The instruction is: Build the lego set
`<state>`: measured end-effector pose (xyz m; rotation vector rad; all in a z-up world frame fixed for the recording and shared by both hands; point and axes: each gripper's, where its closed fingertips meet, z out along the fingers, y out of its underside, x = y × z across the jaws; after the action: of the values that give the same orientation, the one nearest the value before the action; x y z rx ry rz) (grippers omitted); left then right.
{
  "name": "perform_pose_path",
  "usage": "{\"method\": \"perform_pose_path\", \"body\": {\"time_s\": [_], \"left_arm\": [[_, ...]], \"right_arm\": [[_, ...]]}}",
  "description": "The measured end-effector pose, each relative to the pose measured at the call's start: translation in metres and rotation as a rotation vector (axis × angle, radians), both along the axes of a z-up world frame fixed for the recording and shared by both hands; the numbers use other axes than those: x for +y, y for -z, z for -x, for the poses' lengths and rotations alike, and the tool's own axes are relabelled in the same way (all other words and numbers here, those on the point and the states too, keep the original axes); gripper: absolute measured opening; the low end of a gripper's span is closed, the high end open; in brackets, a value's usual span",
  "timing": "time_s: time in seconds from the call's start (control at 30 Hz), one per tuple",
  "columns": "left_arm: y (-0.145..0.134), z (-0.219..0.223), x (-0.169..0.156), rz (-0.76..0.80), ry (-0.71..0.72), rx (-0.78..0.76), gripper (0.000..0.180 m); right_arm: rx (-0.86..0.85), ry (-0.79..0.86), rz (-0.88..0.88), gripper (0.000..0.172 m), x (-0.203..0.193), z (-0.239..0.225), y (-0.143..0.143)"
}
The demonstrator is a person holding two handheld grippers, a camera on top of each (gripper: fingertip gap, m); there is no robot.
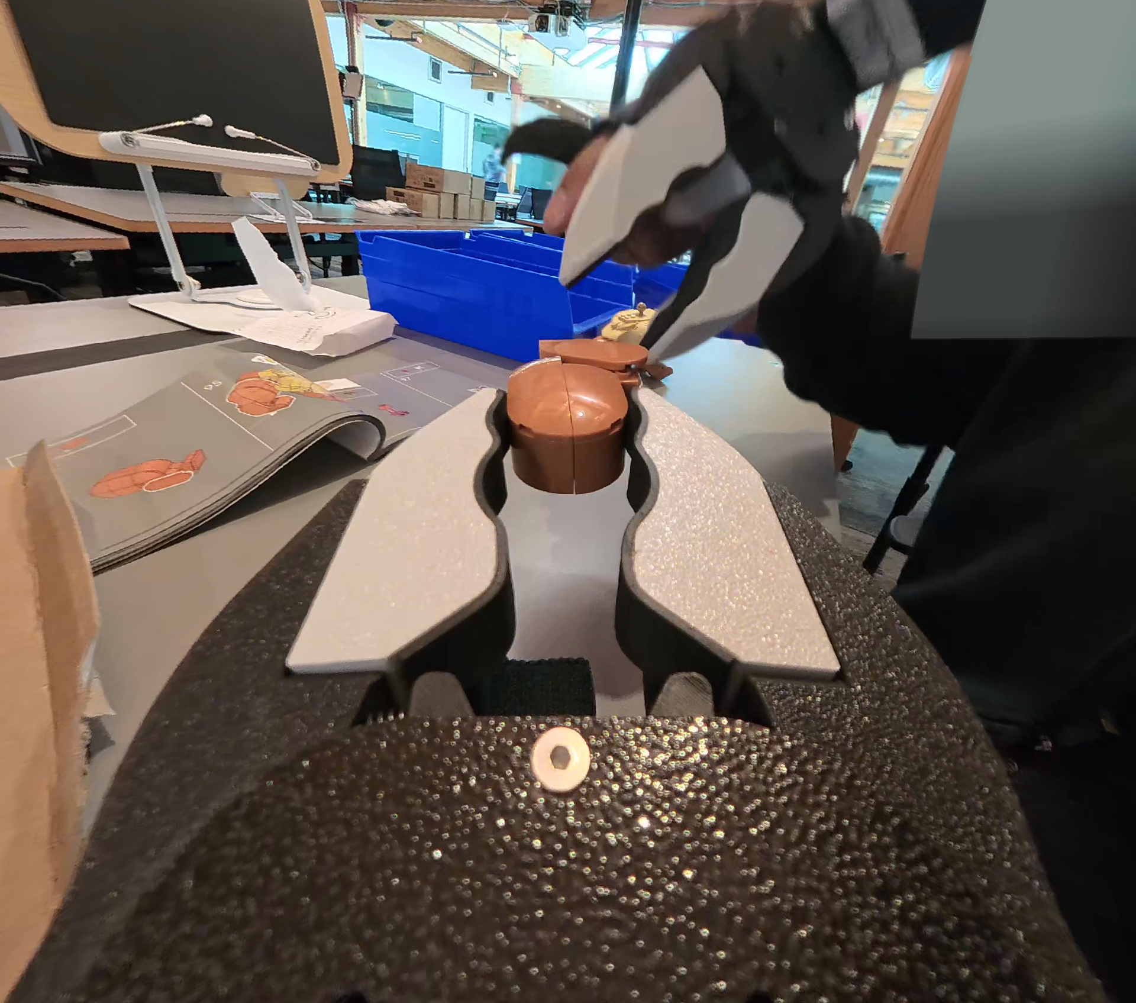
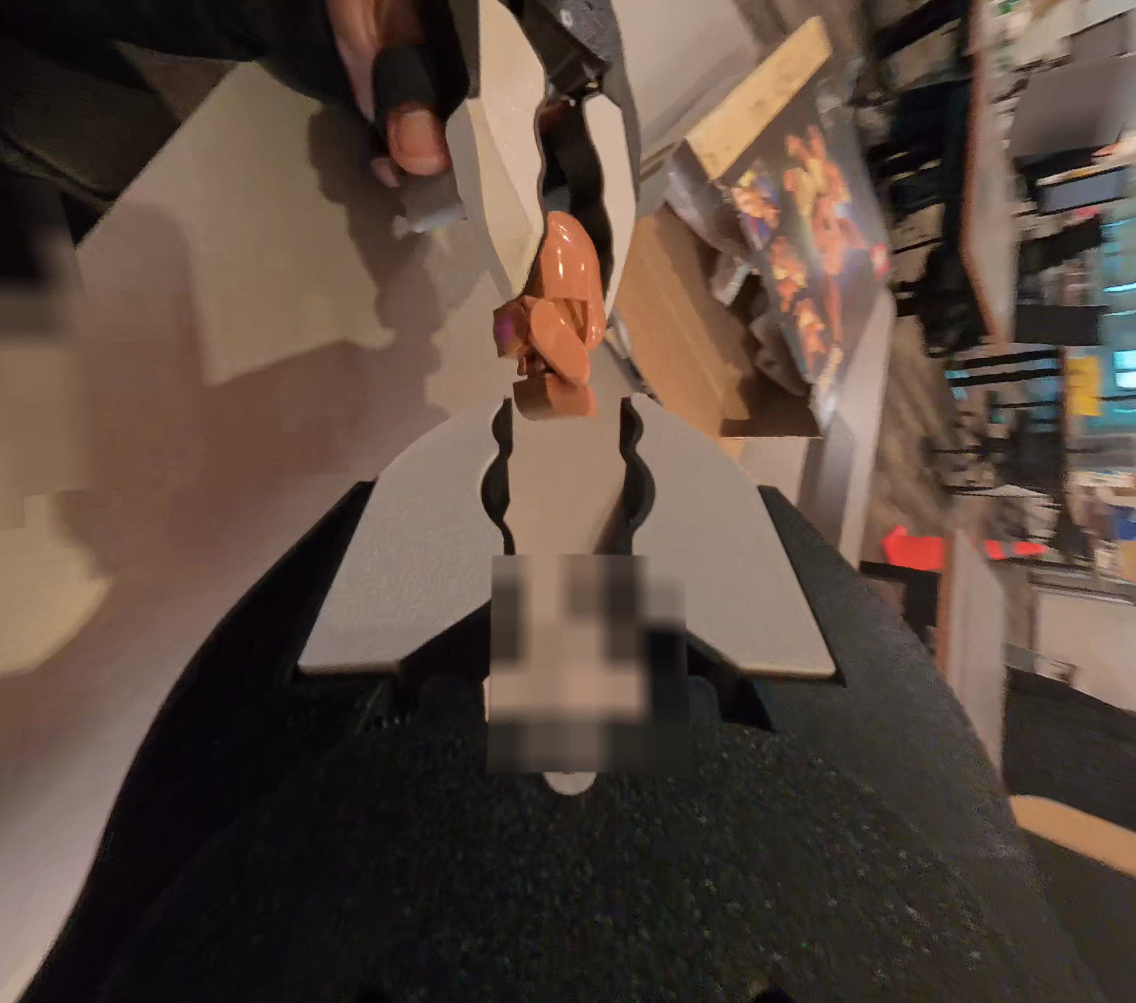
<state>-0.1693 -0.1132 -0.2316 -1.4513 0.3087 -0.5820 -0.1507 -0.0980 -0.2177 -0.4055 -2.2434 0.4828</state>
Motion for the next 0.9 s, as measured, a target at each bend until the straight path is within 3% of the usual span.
{"method": "perform_pose_path", "body": {"time_s": [0.33,0.7,0.9], "left_arm": [[0.002,0.004,0.005,0.005,-0.048,0.018,0.036],[0.006,-0.002,0.007,0.018,-0.042,0.064,0.036],[0.007,-0.004,0.007,0.016,-0.039,0.077,0.036]], "right_arm": [[0.562,0.065,-0.118,0.036,0.0,0.006,0.006],[0.614,0.056,-0.269,0.041,-0.001,0.013,0.018],[0.604,0.035,-0.305,0.033,-0.006,0.014,0.022]]}}
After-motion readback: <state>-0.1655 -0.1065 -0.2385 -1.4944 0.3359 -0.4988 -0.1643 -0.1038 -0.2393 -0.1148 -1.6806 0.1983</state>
